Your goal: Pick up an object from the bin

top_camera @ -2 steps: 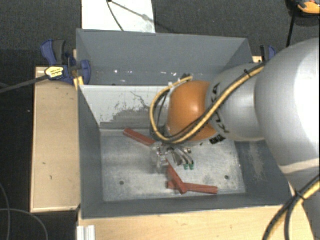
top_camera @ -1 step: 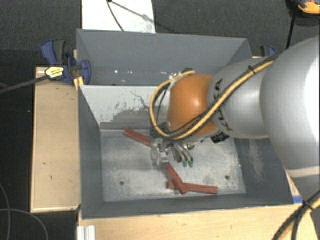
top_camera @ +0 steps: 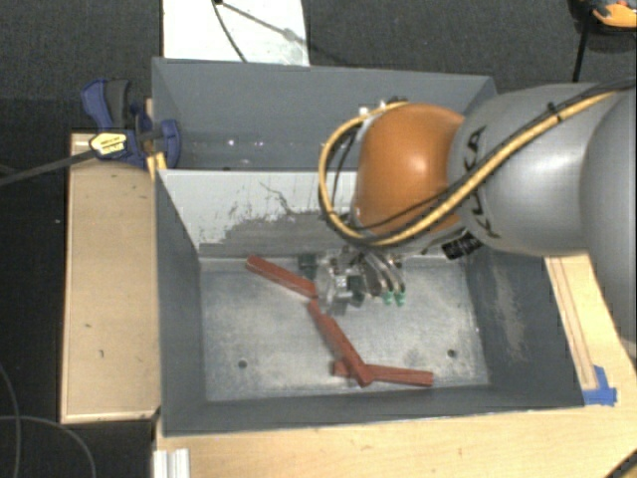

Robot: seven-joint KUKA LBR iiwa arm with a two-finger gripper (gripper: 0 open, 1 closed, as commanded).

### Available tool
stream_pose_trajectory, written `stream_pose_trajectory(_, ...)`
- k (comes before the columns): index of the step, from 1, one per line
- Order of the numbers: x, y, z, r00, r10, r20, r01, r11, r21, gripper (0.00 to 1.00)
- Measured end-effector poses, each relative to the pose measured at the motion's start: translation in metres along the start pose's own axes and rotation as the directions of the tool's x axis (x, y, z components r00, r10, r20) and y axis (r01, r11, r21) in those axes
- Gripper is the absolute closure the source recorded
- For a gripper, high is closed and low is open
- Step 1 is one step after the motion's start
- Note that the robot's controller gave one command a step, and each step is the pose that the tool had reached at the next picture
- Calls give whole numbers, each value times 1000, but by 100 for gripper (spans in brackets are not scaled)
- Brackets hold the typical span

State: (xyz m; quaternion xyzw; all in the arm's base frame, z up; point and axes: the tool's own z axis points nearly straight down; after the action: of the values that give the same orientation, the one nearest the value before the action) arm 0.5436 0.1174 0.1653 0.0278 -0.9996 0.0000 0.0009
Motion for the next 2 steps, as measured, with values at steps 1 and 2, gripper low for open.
stream_pose_trajectory(1, -3, -49, -24, 997, -79, 6, 79, 997, 0, 0)
stream_pose_trajectory(2, -3, -49, -24, 997, -79, 6, 79, 997, 0, 0)
